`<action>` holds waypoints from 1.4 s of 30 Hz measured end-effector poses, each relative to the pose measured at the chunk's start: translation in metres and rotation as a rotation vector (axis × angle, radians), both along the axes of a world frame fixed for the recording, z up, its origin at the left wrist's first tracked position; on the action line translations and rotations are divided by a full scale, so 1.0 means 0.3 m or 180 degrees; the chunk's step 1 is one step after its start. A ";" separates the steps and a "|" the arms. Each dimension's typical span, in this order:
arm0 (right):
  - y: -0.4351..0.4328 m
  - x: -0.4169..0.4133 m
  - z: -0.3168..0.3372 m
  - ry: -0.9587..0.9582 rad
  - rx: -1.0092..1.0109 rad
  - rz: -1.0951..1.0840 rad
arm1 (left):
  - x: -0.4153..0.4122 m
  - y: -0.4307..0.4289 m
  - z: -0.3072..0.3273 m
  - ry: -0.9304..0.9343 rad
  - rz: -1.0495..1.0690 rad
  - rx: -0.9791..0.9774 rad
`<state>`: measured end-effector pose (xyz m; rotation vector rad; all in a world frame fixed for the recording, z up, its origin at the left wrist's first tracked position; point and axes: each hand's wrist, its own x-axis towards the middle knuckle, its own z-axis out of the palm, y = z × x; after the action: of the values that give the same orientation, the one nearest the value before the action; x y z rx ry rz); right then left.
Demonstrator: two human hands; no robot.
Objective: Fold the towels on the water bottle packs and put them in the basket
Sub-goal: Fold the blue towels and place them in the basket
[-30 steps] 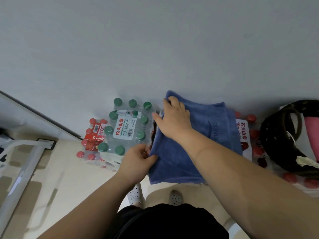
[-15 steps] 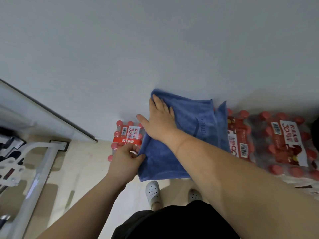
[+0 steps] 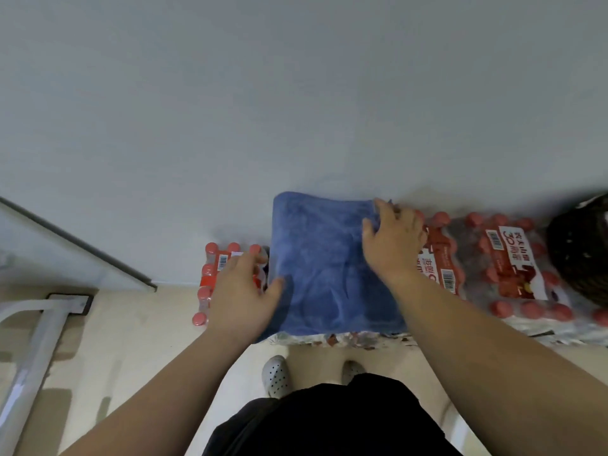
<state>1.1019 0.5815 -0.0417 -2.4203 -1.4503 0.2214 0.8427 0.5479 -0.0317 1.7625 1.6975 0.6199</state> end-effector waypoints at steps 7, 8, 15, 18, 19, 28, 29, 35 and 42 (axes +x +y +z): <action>-0.012 0.142 -0.017 0.0275 -0.0080 0.0285 | 0.257 -0.016 0.019 0.0613 -0.1438 0.0440; 0.000 0.145 -0.014 0.0340 -0.0085 0.0378 | 0.300 -0.026 0.020 0.0700 -0.1609 0.0463; 0.063 0.239 0.012 0.0903 0.0082 0.0866 | 0.567 -0.111 0.029 0.1345 -0.2004 0.0382; 0.070 0.290 0.021 0.1515 0.0214 0.0843 | 0.642 -0.133 0.025 0.1519 -0.1849 0.0218; 0.070 0.307 0.021 0.1734 0.0213 0.0832 | 0.661 -0.136 0.022 0.1579 -0.1791 0.0152; 0.081 0.408 0.011 0.2149 -0.0166 0.1322 | 0.749 -0.206 0.028 0.1999 -0.1025 -0.0158; 0.079 0.412 0.011 0.2095 -0.0188 0.1396 | 0.756 -0.208 0.032 0.2026 -0.0958 -0.0167; 0.081 0.440 0.081 0.2478 0.0323 0.1709 | 0.781 -0.229 0.118 0.1819 -0.0442 -0.0053; 0.035 0.580 0.021 0.1277 -0.0192 0.1625 | 0.886 -0.236 0.057 0.1373 -0.0688 -0.0488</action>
<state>1.2758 0.5921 -0.0353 -1.8507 -1.8387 0.8196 1.1085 0.4772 -0.0146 2.0314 1.7353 0.0096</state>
